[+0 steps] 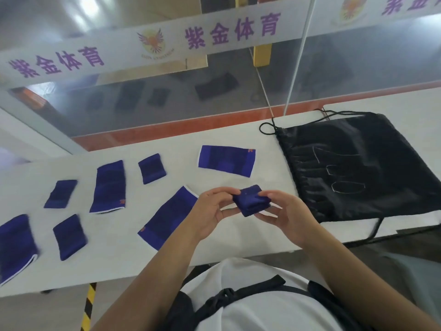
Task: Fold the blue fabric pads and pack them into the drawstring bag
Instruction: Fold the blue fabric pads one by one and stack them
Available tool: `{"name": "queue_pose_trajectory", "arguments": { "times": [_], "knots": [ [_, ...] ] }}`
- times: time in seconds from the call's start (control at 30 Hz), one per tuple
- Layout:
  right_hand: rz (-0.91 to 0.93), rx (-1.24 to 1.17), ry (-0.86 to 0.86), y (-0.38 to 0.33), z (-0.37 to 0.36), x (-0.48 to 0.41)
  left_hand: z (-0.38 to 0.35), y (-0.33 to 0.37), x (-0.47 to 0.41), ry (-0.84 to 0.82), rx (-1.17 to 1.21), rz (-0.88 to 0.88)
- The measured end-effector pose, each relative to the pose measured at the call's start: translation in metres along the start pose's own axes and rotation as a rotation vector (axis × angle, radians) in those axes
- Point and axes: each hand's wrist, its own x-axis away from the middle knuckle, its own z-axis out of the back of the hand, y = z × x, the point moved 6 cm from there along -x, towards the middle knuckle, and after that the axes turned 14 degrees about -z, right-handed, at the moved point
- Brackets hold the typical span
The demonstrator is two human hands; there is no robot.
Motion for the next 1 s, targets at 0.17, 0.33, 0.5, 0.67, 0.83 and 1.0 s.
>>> {"name": "queue_pose_trajectory", "arguments": {
  "times": [0.17, 0.33, 0.5, 0.67, 0.83, 1.0],
  "knots": [
    [0.019, 0.265, 0.105, -0.005, 0.004, -0.005, 0.003, -0.007, 0.013, 0.018, -0.138, 0.065],
    [-0.037, 0.466, -0.031, 0.004, -0.008, -0.017, 0.013, -0.017, 0.024, -0.007, -0.314, 0.09],
    [-0.117, 0.513, 0.135, 0.027, -0.002, -0.031, 0.026, -0.044, 0.032, 0.15, -0.37, 0.061],
    [-0.137, 0.683, 0.271, 0.057, 0.011, -0.047, 0.036, -0.087, 0.031, 0.176, -0.6, 0.028],
    [0.011, 0.948, 0.375, 0.062, 0.017, -0.061, 0.04, -0.11, 0.025, 0.147, -0.726, -0.002],
    [0.146, 1.174, 0.359, 0.066, 0.012, -0.067, 0.034, -0.118, 0.021, 0.121, -0.945, -0.122]
  ]
}}
